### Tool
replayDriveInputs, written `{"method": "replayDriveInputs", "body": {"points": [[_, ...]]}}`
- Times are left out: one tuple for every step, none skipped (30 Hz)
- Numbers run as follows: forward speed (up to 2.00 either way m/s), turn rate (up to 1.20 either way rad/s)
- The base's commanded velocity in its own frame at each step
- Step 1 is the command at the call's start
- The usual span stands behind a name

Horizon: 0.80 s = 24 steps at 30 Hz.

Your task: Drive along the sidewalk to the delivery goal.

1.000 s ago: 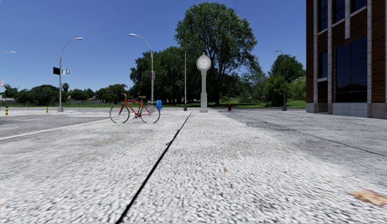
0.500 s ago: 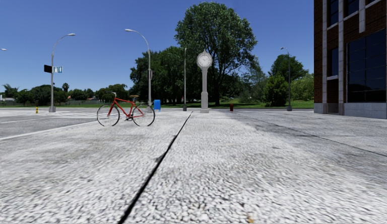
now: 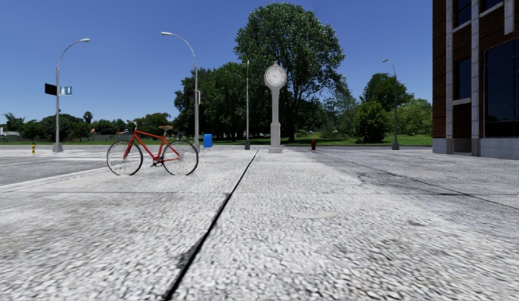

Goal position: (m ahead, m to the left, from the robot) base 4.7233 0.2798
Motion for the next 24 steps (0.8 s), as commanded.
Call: {"method": "replayDriveInputs", "body": {"points": [[2.00,0.00],[2.00,0.00],[2.00,0.00],[2.00,0.00],[2.00,0.00],[2.00,0.00],[2.00,0.00],[2.00,0.00],[2.00,0.00],[2.00,0.00],[2.00,0.00],[2.00,0.00],[2.00,0.00],[2.00,0.00],[2.00,0.00],[2.00,0.00],[2.00,0.00],[2.00,0.00],[2.00,0.00],[2.00,0.00],[2.00,0.00],[2.00,0.00],[2.00,0.00],[2.00,0.00]]}}
